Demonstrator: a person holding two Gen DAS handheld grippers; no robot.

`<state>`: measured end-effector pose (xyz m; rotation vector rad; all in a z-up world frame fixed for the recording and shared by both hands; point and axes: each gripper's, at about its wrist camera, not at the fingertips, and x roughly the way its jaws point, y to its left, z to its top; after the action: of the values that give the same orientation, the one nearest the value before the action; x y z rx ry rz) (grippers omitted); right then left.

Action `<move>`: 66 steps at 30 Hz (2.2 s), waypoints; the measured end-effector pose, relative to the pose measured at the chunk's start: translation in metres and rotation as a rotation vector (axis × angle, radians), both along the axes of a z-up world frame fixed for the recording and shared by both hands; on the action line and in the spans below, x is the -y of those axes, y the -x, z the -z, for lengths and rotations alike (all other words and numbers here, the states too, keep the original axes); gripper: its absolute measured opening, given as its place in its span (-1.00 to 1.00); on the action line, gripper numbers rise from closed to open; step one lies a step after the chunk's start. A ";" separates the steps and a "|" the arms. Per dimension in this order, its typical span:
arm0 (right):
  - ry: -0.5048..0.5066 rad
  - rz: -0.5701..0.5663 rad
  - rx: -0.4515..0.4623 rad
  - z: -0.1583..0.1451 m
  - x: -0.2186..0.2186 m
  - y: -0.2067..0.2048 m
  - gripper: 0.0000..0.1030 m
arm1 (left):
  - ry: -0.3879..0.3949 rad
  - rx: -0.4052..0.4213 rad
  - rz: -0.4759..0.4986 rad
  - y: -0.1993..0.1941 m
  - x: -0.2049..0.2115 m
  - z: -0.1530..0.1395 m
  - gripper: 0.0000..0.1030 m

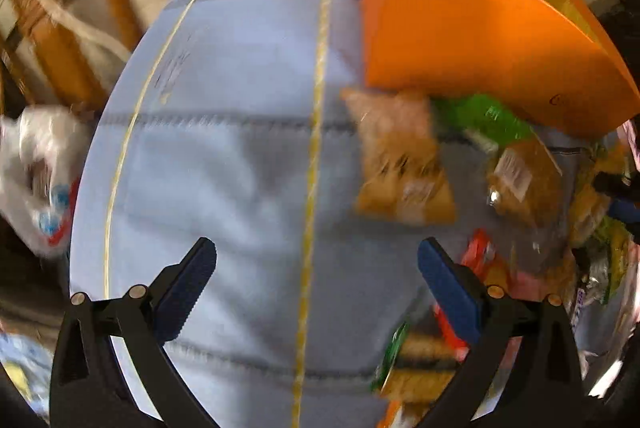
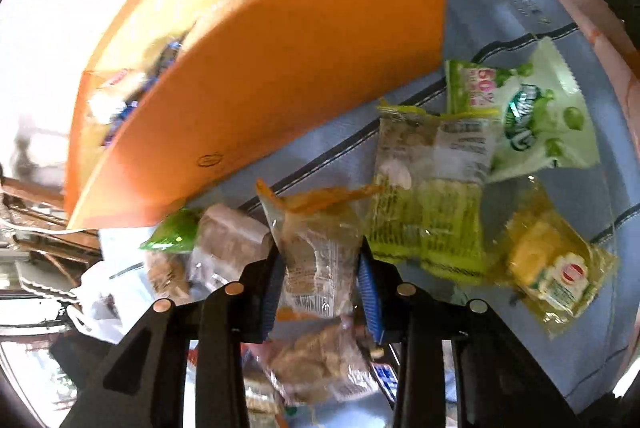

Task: Organize snacks
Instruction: 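Grasp a peanut snack packet with left tool while right tool grasps a clear packet, then lower both held packets into the orange box and open both tools, then grasp a green candy packet with left tool while right tool grasps a green-white bag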

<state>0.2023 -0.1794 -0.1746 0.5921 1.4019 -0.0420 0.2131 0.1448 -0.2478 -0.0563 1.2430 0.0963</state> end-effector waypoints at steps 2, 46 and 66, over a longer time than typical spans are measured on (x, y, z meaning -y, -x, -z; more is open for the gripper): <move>-0.020 0.024 -0.002 -0.007 0.011 0.008 -0.33 | -0.012 0.004 0.037 -0.013 0.010 0.000 0.92; 0.114 -0.250 0.273 -0.190 0.021 -0.096 -0.33 | -0.023 0.326 0.213 -0.105 0.088 -0.239 -0.27; 0.165 0.033 0.015 -0.069 0.110 -0.039 0.93 | 0.046 0.418 0.100 -0.082 0.056 -0.217 0.92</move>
<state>0.2409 -0.2892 -0.1058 0.4774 1.3592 -0.1776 0.2947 0.0885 -0.0311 -0.0510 0.8289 -0.0314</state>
